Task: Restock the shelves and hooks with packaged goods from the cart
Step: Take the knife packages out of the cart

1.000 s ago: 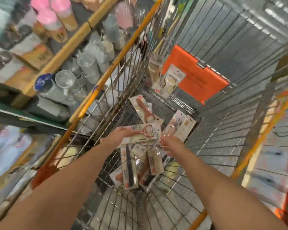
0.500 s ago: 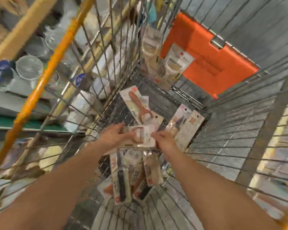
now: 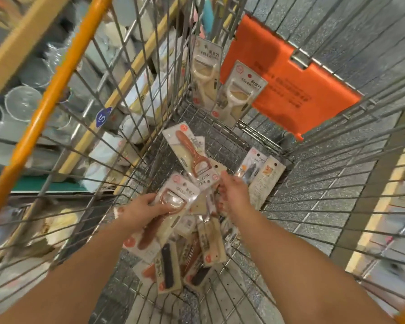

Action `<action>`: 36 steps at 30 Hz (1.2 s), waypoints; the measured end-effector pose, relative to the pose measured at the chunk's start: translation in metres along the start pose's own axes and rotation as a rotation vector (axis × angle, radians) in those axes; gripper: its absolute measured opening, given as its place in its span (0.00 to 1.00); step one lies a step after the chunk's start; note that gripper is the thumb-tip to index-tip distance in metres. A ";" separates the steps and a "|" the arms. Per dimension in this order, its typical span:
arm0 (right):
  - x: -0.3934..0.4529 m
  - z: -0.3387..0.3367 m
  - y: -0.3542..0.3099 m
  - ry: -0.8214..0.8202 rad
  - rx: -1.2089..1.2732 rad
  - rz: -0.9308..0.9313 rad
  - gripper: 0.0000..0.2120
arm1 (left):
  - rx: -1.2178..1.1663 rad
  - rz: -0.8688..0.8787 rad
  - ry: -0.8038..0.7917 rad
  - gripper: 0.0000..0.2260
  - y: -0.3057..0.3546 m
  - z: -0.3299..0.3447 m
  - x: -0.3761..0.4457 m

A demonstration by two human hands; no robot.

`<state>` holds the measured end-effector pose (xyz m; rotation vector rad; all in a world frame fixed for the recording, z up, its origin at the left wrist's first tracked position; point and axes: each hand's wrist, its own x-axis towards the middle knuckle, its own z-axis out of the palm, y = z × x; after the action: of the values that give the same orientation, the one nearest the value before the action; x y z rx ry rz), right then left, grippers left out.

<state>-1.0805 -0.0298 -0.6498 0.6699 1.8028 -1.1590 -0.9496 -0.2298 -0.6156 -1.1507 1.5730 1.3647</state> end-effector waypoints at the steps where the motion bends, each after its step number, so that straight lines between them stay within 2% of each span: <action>1: 0.003 0.001 -0.007 0.029 -0.012 -0.024 0.17 | -0.066 -0.017 0.039 0.14 -0.005 0.000 -0.002; 3: 0.013 0.011 -0.023 0.025 -0.093 -0.069 0.23 | -0.180 -0.054 0.105 0.19 -0.015 -0.003 -0.003; 5: 0.028 0.026 -0.035 -0.023 -0.261 -0.117 0.33 | -0.221 -0.049 0.120 0.23 -0.021 -0.007 -0.004; 8: 0.051 0.045 -0.038 -0.014 -0.540 -0.153 0.50 | -0.236 -0.038 0.118 0.17 -0.024 -0.013 -0.004; 11: 0.048 0.054 -0.047 0.019 -0.765 -0.129 0.52 | -0.240 -0.029 0.132 0.15 -0.019 -0.019 -0.003; 16: 0.057 0.050 -0.050 0.004 -0.785 -0.064 0.56 | -0.295 -0.002 0.160 0.15 -0.008 -0.031 -0.006; 18: 0.056 0.041 -0.050 -0.005 -0.676 -0.060 0.50 | -0.307 0.005 0.201 0.15 -0.007 -0.035 -0.007; 20: 0.056 0.031 -0.052 -0.022 -0.523 -0.100 0.36 | -0.297 0.012 0.206 0.14 -0.008 -0.039 -0.009; 24: 0.048 0.009 -0.069 -0.118 -0.481 -0.209 0.10 | -0.308 0.016 0.202 0.13 -0.007 -0.040 -0.016; 26: 0.040 -0.005 -0.082 -0.183 -0.480 -0.220 0.09 | -0.304 0.001 0.239 0.15 -0.003 -0.040 -0.020; 29: 0.022 -0.027 -0.114 -0.189 -0.657 -0.252 0.10 | -0.276 0.010 0.288 0.25 0.022 -0.038 -0.030; 31: 0.007 -0.040 -0.138 -0.251 -0.693 -0.260 0.12 | -0.288 0.107 0.301 0.18 0.049 -0.039 -0.040; 33: -0.011 -0.052 -0.166 -0.342 -0.789 -0.282 0.19 | -0.321 0.207 0.303 0.09 0.077 -0.040 -0.055; 34: -0.020 -0.058 -0.179 -0.381 -0.838 -0.305 0.20 | -0.371 0.257 0.291 0.08 0.088 -0.040 -0.064; 36: -0.042 -0.072 -0.203 -0.440 -0.878 -0.347 0.15 | -0.475 0.360 0.239 0.13 0.099 -0.044 -0.081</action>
<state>-1.2481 -0.0497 -0.5093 -0.3917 1.8270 -0.5377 -1.0164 -0.2573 -0.5013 -1.3942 1.7365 1.9760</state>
